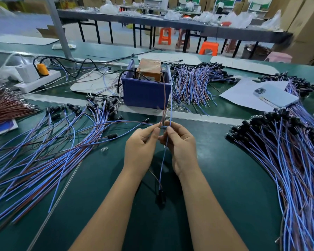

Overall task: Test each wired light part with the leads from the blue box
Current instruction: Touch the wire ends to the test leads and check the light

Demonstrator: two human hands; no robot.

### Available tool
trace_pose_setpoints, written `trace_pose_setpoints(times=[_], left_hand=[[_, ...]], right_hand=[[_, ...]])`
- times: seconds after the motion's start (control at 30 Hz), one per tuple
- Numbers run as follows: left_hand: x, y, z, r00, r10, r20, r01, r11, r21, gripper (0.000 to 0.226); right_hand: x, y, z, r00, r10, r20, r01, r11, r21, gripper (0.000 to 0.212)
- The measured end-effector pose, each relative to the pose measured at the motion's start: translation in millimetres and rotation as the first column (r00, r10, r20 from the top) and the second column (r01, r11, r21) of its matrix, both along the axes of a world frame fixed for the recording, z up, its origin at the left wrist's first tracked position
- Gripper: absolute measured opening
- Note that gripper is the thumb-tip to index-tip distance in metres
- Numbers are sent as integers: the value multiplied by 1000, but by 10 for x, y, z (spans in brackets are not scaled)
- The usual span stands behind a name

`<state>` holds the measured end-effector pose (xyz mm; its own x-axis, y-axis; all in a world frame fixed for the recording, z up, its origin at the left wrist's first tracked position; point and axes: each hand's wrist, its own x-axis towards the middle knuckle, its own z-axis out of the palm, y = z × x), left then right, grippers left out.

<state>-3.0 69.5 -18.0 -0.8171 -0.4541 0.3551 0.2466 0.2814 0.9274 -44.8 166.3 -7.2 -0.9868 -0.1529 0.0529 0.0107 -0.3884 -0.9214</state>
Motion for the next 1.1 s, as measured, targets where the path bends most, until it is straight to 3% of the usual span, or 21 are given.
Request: trace_pose_setpoints(times=[0.13,0.33,0.53,0.77,1.1], left_hand=[[-18,-124,22,986,166,-29,-168,979,-118,12],[-98,-307,41,965,229,124,-246,959,144,18],[-236,-415,64,934,217,284,-232,972,21,19],[-199,-406,-16,956,205,208,-200,979,-49,15],[-171,-406,-15,964,233,127,-236,972,7,23]], right_hand=[[13,-11,9,994,-86,-69,94,988,120,19],[-8,-32,1,982,-106,-156,145,952,269,21],[-47,-54,-23,982,-78,-171,130,940,317,22],[-44,-38,-32,985,-51,-166,102,943,317,21],[-19,-30,-28,984,-40,-176,99,936,339,23]])
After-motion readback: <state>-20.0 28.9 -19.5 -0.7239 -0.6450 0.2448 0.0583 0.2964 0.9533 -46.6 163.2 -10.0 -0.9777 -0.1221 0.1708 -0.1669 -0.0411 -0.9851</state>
